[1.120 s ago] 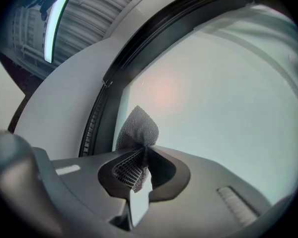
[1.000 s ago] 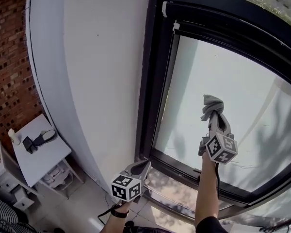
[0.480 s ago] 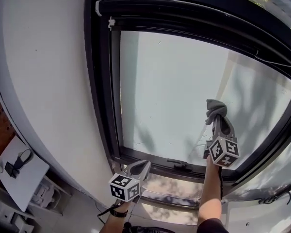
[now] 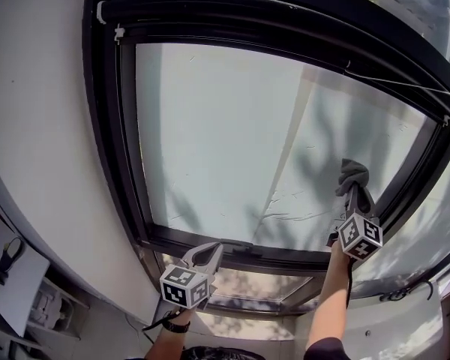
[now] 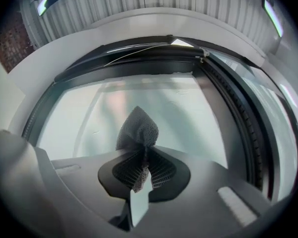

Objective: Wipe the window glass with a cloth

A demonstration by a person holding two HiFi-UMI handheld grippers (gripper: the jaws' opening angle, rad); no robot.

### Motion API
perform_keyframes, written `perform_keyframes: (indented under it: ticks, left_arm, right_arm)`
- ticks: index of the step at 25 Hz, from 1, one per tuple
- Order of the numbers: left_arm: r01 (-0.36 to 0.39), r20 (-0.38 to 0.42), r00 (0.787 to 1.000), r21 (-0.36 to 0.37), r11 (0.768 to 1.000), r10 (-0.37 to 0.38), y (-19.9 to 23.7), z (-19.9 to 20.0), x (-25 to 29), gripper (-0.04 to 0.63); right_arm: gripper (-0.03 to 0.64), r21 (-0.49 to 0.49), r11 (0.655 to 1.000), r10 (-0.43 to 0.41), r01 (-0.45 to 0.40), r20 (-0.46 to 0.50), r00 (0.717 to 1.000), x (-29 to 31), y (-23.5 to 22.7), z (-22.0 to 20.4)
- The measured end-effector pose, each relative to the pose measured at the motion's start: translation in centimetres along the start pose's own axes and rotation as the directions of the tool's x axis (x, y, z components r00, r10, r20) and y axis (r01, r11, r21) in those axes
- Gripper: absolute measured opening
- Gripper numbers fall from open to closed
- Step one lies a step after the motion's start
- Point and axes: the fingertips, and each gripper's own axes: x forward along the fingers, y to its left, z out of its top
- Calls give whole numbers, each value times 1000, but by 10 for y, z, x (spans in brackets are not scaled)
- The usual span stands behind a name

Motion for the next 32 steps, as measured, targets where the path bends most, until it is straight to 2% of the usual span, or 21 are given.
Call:
perform_keyframes:
  ticks: [6,11,14,17,21,25,28,32]
  left_arm:
    - [42,6,999,47,998,-43,-40,5,25,2]
    - [85,10,996,85,993,-86,-69,13,46,2]
    - [105,-8,994,90,990,-104,-81,6,52,2]
    - [102,-29,995,91,991,-100,-83,-2,53,2]
    - [66,-45,997,84,994,-62,-71,-6,45,2]
    - [-23,-40,999,97,995,27,-41,-2,18,2]
    - [-101,-15,995,105,989,103,-16,7,-10,2]
    - [-212,18,977,101,972,212,19,17,-56,2]
  right_arm:
    - [18,-43,992,-118,117,-21,993,-18,-84,1]
    - [18,-130,965,-237,228,-65,969,-25,-135,-10]
    - [18,-130,950,-293,283,-66,954,-33,-153,-17]
    - [18,-101,956,-283,275,-70,957,-32,-152,-24]
    - [18,-68,976,-206,205,-15,978,-25,-111,-22]
    - [18,-42,999,-13,14,27,1000,0,-15,-18]
    - [18,-17,989,149,-148,26,989,25,72,-28]
    - [18,11,942,334,-334,17,942,37,187,-41]
